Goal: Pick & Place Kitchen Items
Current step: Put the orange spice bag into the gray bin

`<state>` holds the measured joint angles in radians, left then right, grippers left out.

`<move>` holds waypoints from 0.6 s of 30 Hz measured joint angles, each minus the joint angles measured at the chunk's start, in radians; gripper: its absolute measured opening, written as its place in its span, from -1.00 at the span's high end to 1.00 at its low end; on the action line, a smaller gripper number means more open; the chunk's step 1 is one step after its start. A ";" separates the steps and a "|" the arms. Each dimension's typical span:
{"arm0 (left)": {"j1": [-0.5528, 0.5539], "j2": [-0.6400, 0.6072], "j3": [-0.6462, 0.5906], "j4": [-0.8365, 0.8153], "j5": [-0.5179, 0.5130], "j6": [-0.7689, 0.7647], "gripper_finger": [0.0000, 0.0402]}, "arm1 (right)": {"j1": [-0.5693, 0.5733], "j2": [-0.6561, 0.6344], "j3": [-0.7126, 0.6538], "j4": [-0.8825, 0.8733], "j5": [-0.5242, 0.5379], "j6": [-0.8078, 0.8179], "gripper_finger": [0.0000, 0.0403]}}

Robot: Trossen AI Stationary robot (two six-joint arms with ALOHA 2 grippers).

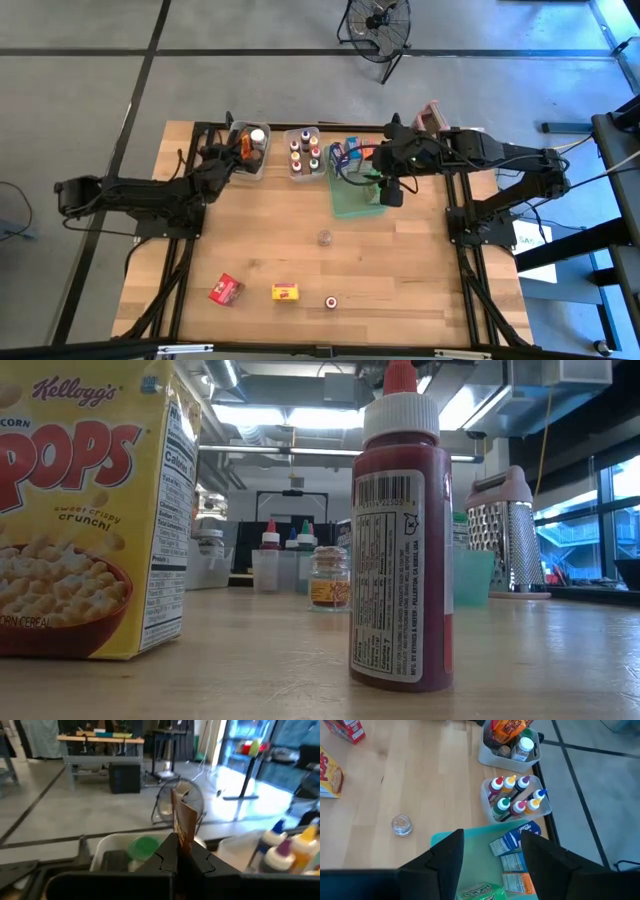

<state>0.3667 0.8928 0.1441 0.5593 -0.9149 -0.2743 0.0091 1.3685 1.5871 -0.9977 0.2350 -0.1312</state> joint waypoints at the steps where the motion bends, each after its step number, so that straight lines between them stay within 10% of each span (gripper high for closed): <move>1: 0.004 0.000 0.000 -0.020 -0.002 -0.005 0.99 | -0.003 0.000 0.000 0.000 -0.001 -0.005 0.01; 18: 0.056 0.051 -0.001 -0.077 0.000 0.035 0.99 | -0.011 0.000 0.000 -0.005 -0.001 -0.008 0.01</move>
<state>0.4229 0.9443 0.1436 0.4823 -0.9152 -0.2394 -0.0017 1.3685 1.5871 -1.0025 0.2340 -0.1394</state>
